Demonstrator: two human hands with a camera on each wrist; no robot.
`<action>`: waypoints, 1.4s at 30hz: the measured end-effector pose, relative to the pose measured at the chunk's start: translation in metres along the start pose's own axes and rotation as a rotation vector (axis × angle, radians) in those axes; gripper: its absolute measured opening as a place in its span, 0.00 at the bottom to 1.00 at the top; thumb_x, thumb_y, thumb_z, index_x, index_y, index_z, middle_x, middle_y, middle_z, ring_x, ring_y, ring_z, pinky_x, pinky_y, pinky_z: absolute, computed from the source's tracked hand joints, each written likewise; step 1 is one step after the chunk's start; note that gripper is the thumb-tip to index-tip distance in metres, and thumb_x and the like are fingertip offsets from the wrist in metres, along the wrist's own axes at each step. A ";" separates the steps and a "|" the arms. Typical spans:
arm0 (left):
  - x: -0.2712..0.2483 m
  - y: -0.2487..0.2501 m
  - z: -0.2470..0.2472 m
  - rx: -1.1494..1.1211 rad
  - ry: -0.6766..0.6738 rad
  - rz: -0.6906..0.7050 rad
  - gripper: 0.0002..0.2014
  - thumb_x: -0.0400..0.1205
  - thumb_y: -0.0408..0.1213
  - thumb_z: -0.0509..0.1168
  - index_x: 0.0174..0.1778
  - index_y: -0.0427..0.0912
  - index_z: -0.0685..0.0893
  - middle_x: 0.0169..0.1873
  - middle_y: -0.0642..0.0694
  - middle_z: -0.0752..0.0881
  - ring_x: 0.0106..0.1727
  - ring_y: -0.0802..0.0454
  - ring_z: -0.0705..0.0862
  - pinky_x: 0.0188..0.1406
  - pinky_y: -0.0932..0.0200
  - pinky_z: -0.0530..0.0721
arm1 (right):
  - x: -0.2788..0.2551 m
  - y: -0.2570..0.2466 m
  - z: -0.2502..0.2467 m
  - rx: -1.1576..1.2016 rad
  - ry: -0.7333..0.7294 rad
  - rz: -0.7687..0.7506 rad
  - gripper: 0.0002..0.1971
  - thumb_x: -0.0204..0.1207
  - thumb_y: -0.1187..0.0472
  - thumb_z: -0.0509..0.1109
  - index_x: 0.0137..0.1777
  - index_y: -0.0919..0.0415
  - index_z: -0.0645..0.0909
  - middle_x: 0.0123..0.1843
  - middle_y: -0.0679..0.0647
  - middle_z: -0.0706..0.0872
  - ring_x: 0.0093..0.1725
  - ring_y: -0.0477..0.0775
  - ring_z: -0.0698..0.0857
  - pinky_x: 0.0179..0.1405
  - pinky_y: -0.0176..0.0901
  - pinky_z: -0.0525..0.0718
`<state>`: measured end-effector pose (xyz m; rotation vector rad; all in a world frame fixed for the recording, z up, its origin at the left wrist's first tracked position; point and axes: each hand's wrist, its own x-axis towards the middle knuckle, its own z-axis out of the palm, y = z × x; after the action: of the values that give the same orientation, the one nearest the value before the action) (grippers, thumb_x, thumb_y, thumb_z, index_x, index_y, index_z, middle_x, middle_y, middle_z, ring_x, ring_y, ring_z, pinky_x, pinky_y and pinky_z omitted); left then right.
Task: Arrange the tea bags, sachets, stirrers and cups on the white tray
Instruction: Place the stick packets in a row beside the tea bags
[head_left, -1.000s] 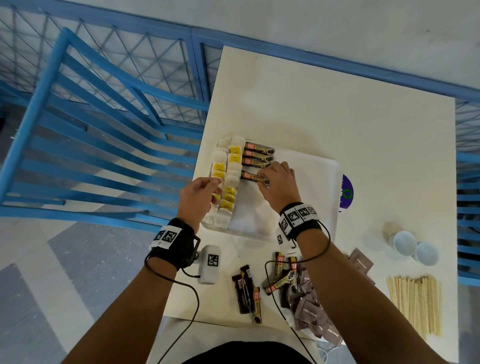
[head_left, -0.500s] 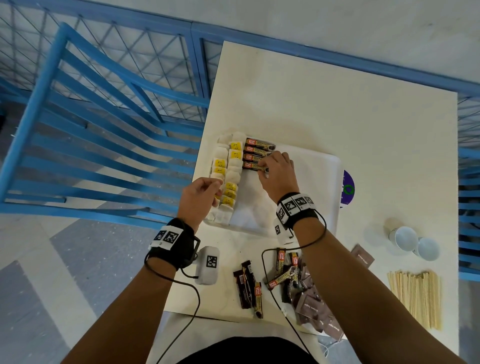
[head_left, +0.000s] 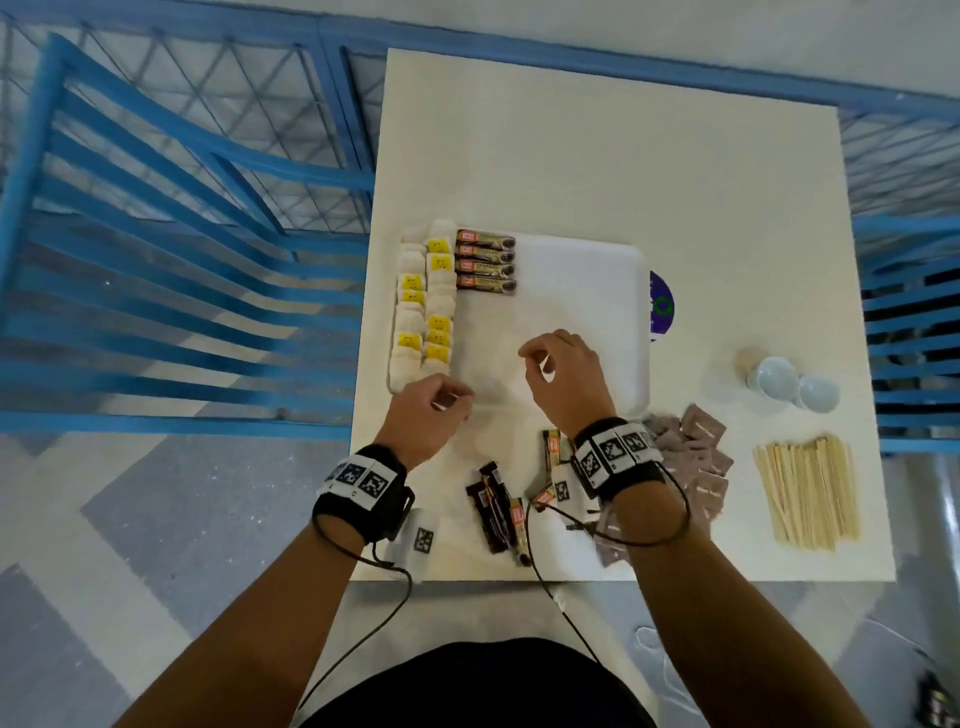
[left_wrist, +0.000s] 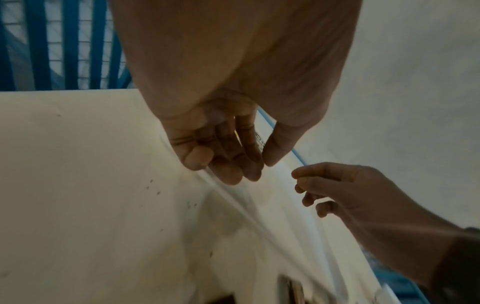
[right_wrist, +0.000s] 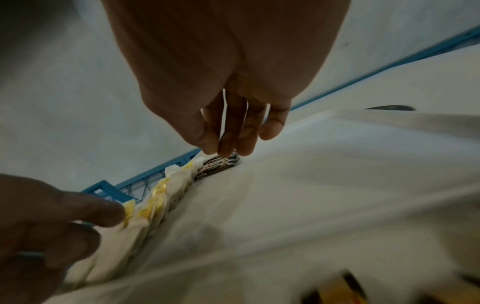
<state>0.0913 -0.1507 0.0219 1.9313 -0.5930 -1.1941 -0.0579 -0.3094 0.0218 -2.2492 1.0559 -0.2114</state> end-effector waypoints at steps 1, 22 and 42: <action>-0.005 -0.005 0.003 0.051 -0.045 0.016 0.03 0.83 0.40 0.73 0.51 0.49 0.89 0.42 0.50 0.91 0.37 0.60 0.86 0.42 0.62 0.87 | -0.014 0.000 -0.001 0.023 -0.022 0.019 0.08 0.78 0.65 0.70 0.50 0.51 0.86 0.45 0.42 0.84 0.40 0.41 0.80 0.48 0.31 0.76; -0.073 -0.050 0.066 0.719 0.032 -0.103 0.23 0.78 0.63 0.71 0.49 0.43 0.85 0.44 0.45 0.88 0.47 0.41 0.88 0.42 0.52 0.84 | -0.132 -0.010 0.032 -0.190 -0.413 0.181 0.05 0.80 0.62 0.73 0.49 0.64 0.83 0.48 0.56 0.84 0.44 0.54 0.83 0.42 0.40 0.79; -0.082 -0.040 0.048 0.224 0.301 -0.030 0.13 0.86 0.33 0.65 0.66 0.37 0.82 0.58 0.40 0.86 0.59 0.43 0.84 0.57 0.58 0.78 | -0.102 -0.004 0.024 0.104 -0.225 0.286 0.11 0.76 0.62 0.75 0.57 0.60 0.83 0.44 0.49 0.87 0.41 0.45 0.84 0.39 0.22 0.77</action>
<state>0.0115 -0.0864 0.0209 2.2621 -0.5552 -0.8588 -0.1135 -0.2209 0.0170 -1.9489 1.1976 0.1033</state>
